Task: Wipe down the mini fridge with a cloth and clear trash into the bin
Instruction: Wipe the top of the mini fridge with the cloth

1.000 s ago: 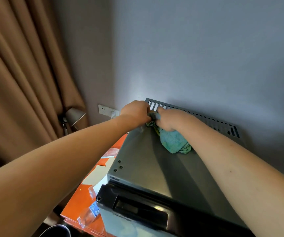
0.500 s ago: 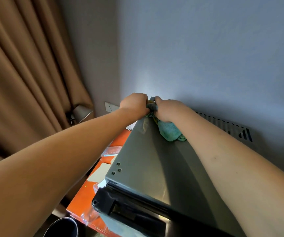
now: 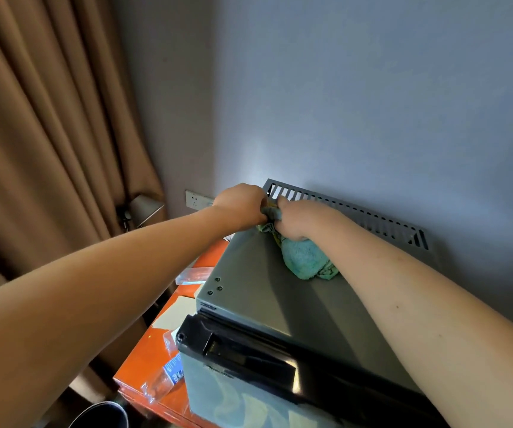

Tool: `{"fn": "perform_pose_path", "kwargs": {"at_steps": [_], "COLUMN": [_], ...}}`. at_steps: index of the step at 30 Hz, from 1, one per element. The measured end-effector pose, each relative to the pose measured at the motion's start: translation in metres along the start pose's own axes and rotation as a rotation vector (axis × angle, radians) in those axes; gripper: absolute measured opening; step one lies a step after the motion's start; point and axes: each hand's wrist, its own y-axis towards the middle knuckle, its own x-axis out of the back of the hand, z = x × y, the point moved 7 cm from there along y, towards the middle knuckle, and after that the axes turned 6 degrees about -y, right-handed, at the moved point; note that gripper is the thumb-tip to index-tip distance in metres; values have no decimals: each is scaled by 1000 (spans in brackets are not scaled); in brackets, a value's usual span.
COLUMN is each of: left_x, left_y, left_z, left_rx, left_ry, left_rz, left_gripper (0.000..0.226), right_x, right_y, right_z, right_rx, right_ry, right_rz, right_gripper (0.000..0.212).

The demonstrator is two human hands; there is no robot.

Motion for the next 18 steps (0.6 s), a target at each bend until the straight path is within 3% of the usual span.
{"fn": "perform_pose_path", "kwargs": {"at_steps": [5,13,18], "left_x": [0,-1,4], "left_y": [28,46,24], "left_z": [17,33,29], "left_rx": [46,120,109], "left_ry": [-42,-114,-85], "left_rz": [-37,-33,-25], "left_gripper": [19,18,20], "right_x": [8,13,12], "right_y": [36,59,34], "right_z": [-2,-5,6], "right_rx": [6,44,40], "right_ry": [-11,121,120], "right_rz": [-24,-28,-1], "right_gripper": [70,53,65]}}
